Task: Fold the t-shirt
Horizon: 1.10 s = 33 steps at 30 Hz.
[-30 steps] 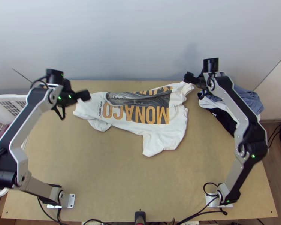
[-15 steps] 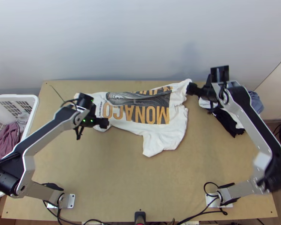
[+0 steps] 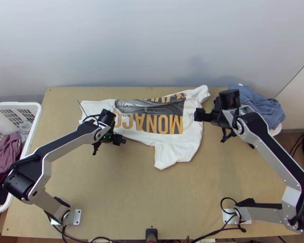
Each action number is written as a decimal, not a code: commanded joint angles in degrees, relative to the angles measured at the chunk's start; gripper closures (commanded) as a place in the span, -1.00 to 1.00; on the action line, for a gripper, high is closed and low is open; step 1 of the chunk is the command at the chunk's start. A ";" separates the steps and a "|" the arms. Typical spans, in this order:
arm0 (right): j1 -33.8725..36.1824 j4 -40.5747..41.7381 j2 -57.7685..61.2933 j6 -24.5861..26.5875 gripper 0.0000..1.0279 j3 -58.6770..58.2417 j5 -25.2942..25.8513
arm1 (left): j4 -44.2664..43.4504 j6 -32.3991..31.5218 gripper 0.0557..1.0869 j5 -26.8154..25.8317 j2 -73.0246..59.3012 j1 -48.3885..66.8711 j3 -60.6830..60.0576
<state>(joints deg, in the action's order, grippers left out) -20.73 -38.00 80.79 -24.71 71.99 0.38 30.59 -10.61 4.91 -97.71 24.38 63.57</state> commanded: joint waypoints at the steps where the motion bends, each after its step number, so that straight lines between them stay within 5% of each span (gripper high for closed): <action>1: -2.38 -0.41 -1.25 -1.04 -0.68 -4.22 -0.21 | -3.61 -0.20 0.41 1.25 -1.43 -0.65 -1.17; 2: -2.65 -0.41 -1.25 -1.39 -0.63 -5.01 -1.17 | -4.13 0.06 0.81 1.51 -1.43 -0.83 -1.34; 3: -2.65 -0.41 -1.43 -2.19 -0.63 -5.80 -2.14 | -4.57 0.42 0.91 1.60 -1.43 -1.09 -1.43; 27: -14.07 -0.94 2.00 -7.63 -0.62 -22.06 -5.48 | 4.57 -3.54 0.92 0.81 15.01 -9.70 3.75; 30: -15.39 1.08 4.64 -7.63 -0.35 -20.39 -7.15 | 4.57 -4.07 0.92 0.81 14.92 -9.35 3.58; 33: -17.41 1.52 7.54 -7.63 -0.35 -18.28 -7.68 | 4.74 -4.33 0.92 0.81 14.92 -9.09 3.31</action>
<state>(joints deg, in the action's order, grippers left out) -34.81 -38.13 83.68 -32.18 51.57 -5.61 34.79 -14.15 5.69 -83.44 15.35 67.29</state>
